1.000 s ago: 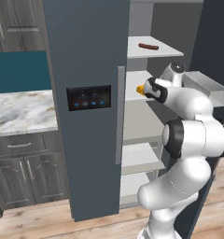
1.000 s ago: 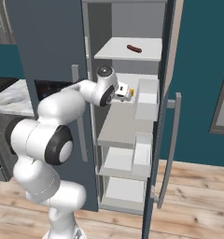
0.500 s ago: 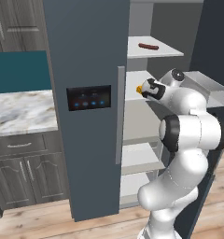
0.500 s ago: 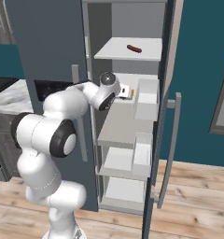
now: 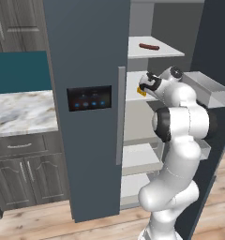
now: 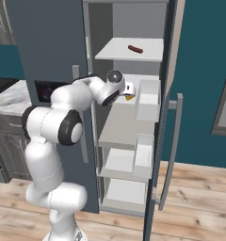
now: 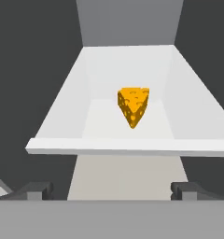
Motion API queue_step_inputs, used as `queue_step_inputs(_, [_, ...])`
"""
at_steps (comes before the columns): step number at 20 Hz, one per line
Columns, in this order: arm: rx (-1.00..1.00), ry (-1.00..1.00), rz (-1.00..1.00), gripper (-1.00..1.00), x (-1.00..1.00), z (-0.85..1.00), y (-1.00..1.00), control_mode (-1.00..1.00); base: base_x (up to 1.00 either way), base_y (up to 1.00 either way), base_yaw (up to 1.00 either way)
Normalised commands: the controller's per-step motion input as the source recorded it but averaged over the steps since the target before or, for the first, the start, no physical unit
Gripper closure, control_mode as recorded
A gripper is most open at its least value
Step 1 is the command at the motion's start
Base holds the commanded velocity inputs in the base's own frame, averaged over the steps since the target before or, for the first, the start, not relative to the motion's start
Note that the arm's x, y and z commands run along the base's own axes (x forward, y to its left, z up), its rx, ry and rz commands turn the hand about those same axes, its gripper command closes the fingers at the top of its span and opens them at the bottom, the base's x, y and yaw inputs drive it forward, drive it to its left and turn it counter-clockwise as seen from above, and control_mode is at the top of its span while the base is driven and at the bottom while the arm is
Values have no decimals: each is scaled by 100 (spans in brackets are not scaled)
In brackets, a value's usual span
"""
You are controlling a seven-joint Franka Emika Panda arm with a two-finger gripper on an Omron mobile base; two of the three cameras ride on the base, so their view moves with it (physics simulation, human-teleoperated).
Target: Retrieve the sausage and cheese from the fridge and place them on the cutting board on the counter.
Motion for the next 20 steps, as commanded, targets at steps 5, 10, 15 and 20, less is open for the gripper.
queue_step_inputs(5, [0, 1, 0, -100, 34, -4, -2, -100, 0, 0, 0])
queue_step_inputs(10, [0, 5, 0, -100, 36, -10, 0, -100, 0, 0, 0])
queue_step_inputs(15, [0, 15, 0, -100, 32, -13, 0, -100, 0, 0, 0])
queue_step_inputs(20, [0, 7, 0, -100, 41, -2, 0, -100, 0, 0, 0])
